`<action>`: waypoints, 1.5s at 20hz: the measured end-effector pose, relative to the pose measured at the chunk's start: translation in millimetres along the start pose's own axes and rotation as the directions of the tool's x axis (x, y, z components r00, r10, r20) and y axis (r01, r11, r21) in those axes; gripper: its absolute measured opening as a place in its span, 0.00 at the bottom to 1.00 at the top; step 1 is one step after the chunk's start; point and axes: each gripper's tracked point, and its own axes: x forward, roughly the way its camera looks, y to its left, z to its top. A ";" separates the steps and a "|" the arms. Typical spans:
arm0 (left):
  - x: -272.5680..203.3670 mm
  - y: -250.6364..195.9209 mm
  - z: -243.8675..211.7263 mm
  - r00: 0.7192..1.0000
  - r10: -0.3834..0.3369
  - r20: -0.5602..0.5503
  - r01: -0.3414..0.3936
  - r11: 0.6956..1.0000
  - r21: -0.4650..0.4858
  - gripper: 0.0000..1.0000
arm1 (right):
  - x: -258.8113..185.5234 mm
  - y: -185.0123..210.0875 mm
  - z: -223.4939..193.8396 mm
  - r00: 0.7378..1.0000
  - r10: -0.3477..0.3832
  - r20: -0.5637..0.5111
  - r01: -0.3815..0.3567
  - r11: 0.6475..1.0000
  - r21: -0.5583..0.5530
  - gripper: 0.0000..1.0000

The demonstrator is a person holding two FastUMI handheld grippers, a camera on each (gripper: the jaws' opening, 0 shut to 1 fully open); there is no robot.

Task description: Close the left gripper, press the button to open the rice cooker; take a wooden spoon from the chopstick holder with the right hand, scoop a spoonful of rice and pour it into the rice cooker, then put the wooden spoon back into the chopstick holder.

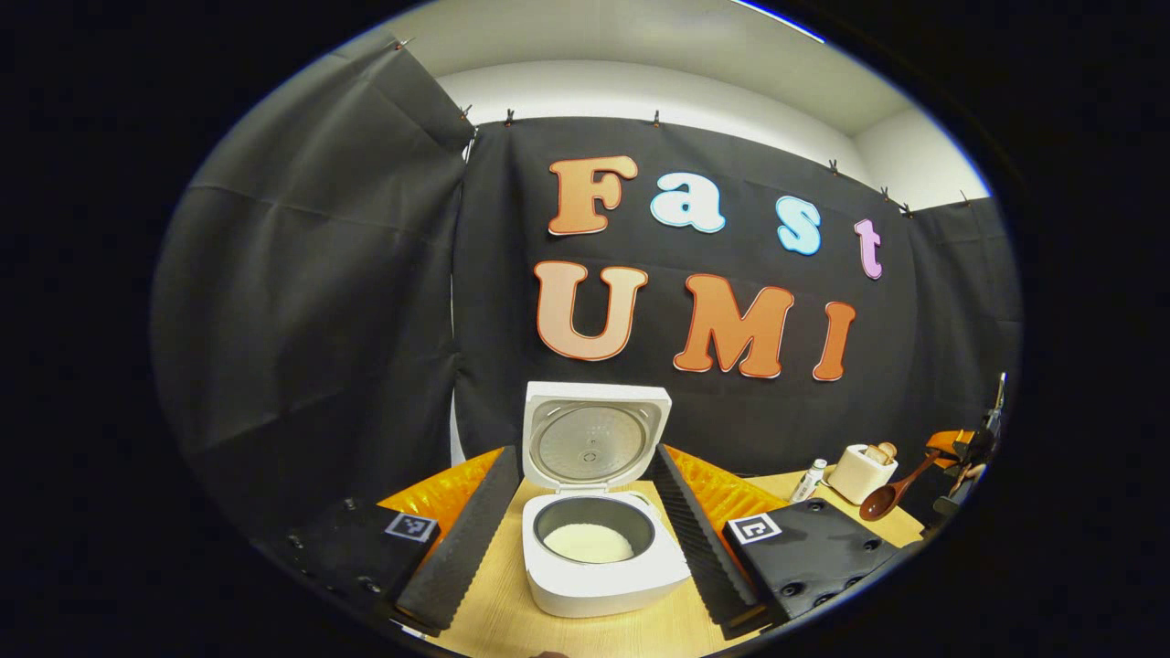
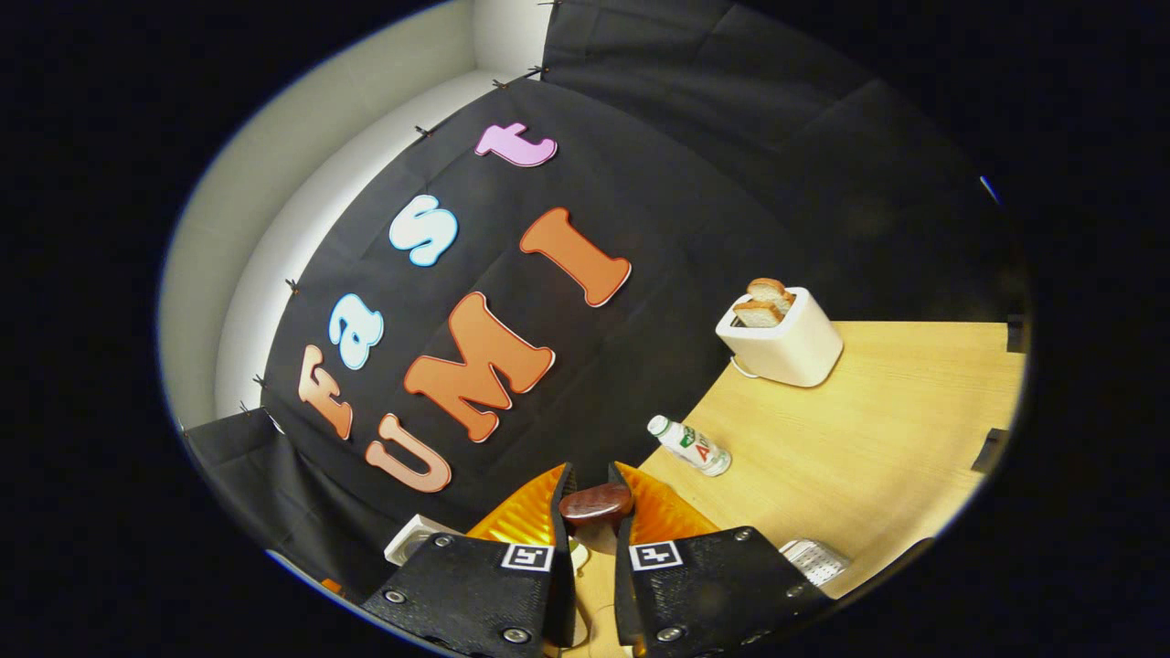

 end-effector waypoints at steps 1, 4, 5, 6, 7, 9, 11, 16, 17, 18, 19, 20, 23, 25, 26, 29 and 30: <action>-0.8 -2.5 1.7 1.000 -0.002 0.000 0.002 1.000 0.000 1.00 | -3.2 -11.4 -2.5 1.000 -0.013 -0.006 0.013 1.000 -0.008 0.16; -3.1 -10.3 5.8 1.000 -0.006 0.009 0.005 1.000 0.006 1.00 | -13.6 -39.9 -10.8 0.998 -0.052 -0.022 0.052 0.999 -0.015 0.17; -3.0 -13.2 7.5 1.000 -0.006 0.008 0.006 1.000 0.010 1.00 | -15.9 -49.6 -13.7 0.998 -0.064 -0.028 0.063 0.998 -0.016 0.16; -3.5 -15.0 6.8 1.000 -0.003 0.008 0.003 1.000 0.013 0.99 | -18.1 -59.4 -18.0 0.997 -0.076 -0.033 0.075 0.997 -0.023 0.16; -3.9 -17.6 5.8 1.000 -0.006 0.005 0.006 1.000 0.016 1.00 | -18.1 -67.3 -21.8 0.995 -0.088 -0.039 0.087 0.996 -0.033 0.16; -6.6 -21.7 4.6 1.000 -0.006 -0.002 0.006 1.000 0.021 0.99 | -17.2 -81.9 -33.2 0.992 -0.107 -0.063 0.103 0.993 -0.062 0.16; -5.1 -23.6 3.1 1.000 0.000 -0.007 0.001 1.000 0.023 0.99 | -18.2 -91.1 -41.9 0.990 -0.113 -0.081 0.108 0.992 -0.064 0.17; -7.5 -31.0 -2.6 1.000 0.014 -0.027 -0.013 0.999 0.036 0.99 | -9.8 -106.5 -70.4 0.986 -0.108 -0.126 0.092 0.988 -0.122 0.16; -8.5 -32.0 -2.6 0.999 0.018 -0.026 -0.017 0.999 0.039 0.99 | -7.3 -110.3 -75.4 0.984 -0.108 -0.140 0.092 0.989 -0.119 0.17; -8.6 -33.0 -2.5 0.999 0.020 -0.028 -0.019 0.999 0.041 0.99 | -6.3 -114.3 -79.8 0.982 -0.109 -0.154 0.093 0.990 -0.110 0.19; -9.5 -34.5 -2.9 0.999 0.021 -0.030 -0.020 0.999 0.040 0.99 | -3.9 -119.1 -83.2 0.980 -0.116 -0.163 0.100 0.990 -0.101 0.20; -9.6 -36.2 -3.0 0.999 0.022 -0.033 -0.021 0.999 0.040 0.99 | -2.7 -126.4 -88.4 0.977 -0.130 -0.170 0.113 0.988 -0.105 0.23; -8.9 -41.2 -2.2 0.999 0.026 -0.036 -0.023 0.998 0.057 0.99 | -2.6 -130.0 -94.5 0.970 -0.148 -0.194 0.127 0.985 -0.116 0.28; -7.9 -43.5 1.0 0.999 0.024 -0.032 -0.022 0.998 0.065 0.99 | -1.4 -128.1 -88.2 0.971 -0.156 -0.182 0.133 0.982 -0.132 0.33; -5.9 -45.2 2.9 0.999 0.024 -0.026 -0.022 0.998 0.062 1.00 | -1.7 -128.8 -85.1 0.971 -0.165 -0.173 0.141 0.979 -0.146 0.50; -0.1 -50.7 9.3 1.000 0.018 -0.014 -0.017 0.999 0.038 1.00 | -2.7 -138.4 -71.2 0.963 -0.229 -0.141 0.195 0.955 -0.224 0.88; 2.6 -51.0 12.1 1.000 0.020 -0.012 -0.019 0.999 0.035 1.00 | -5.5 -142.9 -59.8 0.960 -0.251 -0.125 0.213 0.943 -0.256 0.94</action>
